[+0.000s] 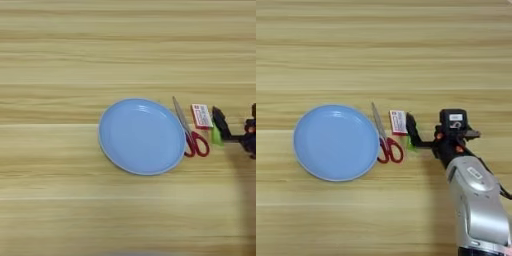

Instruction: Move the objects on the table

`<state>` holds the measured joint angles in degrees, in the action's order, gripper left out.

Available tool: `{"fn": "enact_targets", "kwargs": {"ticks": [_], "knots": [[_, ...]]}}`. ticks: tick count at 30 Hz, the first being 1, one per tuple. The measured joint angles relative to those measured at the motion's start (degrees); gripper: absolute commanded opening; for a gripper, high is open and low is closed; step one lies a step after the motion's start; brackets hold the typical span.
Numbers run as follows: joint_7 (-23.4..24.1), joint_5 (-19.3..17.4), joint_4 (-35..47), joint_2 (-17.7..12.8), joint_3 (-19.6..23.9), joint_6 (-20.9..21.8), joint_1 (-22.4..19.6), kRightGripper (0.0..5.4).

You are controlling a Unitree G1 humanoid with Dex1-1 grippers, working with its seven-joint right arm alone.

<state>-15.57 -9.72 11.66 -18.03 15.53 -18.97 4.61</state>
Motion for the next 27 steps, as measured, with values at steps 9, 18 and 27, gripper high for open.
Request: {"fn": "enact_targets", "kwargs": {"ticks": [9,18,27], "knots": [[-0.4,3.9,-0.2,-0.9,-2.2,0.0,1.5,5.38],[0.0,7.4,-1.3,-1.9,-2.6,-0.1,1.6,5.38],[0.1,10.3,-2.8,-2.0,-4.1,0.0,1.7,5.38]]}}
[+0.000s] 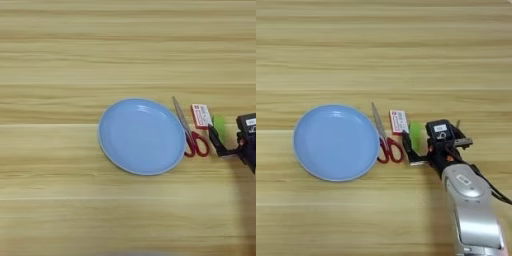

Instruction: Move the objects on the table

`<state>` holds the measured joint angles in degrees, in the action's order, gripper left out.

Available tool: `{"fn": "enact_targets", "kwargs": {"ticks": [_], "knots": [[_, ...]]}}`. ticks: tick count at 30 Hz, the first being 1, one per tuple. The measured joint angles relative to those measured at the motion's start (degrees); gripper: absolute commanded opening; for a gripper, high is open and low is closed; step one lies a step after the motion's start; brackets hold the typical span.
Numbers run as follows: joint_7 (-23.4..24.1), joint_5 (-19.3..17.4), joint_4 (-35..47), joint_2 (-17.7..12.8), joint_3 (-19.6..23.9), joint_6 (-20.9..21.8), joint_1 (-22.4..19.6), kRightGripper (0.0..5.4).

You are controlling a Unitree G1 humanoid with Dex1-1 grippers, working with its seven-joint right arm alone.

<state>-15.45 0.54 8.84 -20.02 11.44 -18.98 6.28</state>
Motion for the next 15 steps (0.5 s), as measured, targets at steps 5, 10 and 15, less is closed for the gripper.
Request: {"fn": "enact_targets", "kwargs": {"ticks": [5,10,15], "knots": [[-0.1,1.2,0.0,-0.1,-0.9,0.0,0.1,5.38],[0.1,2.7,-0.1,-0.1,-1.3,0.4,0.1,5.38],[1.3,5.0,-1.0,-0.3,-1.4,0.7,0.1,5.38]]}}
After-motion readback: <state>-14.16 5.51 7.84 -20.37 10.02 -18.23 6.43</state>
